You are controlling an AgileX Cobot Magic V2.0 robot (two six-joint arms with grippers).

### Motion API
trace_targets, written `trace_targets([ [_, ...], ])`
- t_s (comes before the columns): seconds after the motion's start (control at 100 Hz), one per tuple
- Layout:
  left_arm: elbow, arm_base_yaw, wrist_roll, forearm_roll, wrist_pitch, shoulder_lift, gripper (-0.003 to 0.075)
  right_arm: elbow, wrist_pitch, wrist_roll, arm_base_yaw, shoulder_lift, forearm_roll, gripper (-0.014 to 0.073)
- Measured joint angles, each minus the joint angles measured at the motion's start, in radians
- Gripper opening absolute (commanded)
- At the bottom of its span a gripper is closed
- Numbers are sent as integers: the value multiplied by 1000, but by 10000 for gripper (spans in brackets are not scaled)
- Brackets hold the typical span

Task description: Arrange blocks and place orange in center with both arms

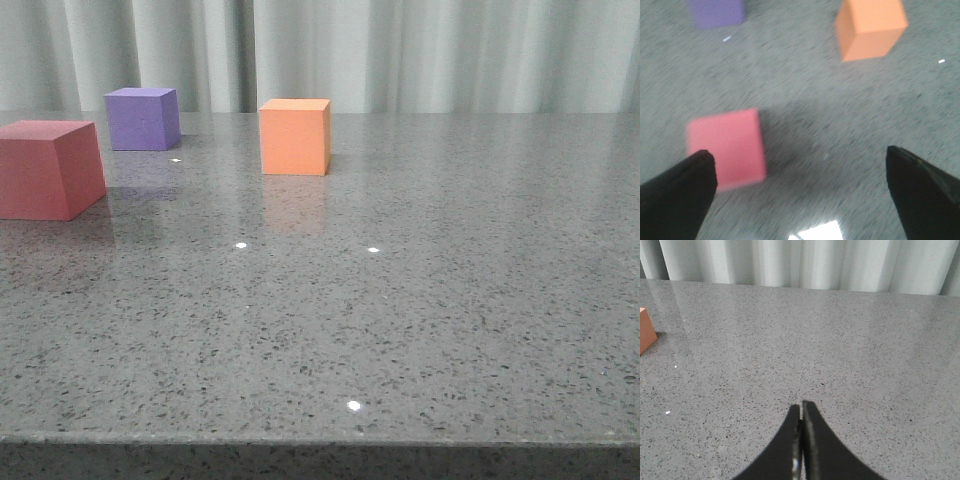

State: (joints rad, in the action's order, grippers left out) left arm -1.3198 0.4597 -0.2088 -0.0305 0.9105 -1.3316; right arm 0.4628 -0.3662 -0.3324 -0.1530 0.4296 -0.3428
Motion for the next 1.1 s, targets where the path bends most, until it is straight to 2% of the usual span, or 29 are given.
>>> trace_targets([
  [0.27, -302, 113, -42, -41, -4, -328, 642, 0, 0, 0, 0, 0, 0, -67],
  [0.6, -581, 142, -105, -75, 15, -610, 642, 0, 0, 0, 0, 0, 0, -67],
  [0.81, -676, 146, -118, -76, 18, -702, 642, 0, 2, 0, 0, 0, -2, -67],
  [1.1, -700, 152, -121, -84, 7, -757, 642, 0, 2, 0, 0, 0, -2, -67],
])
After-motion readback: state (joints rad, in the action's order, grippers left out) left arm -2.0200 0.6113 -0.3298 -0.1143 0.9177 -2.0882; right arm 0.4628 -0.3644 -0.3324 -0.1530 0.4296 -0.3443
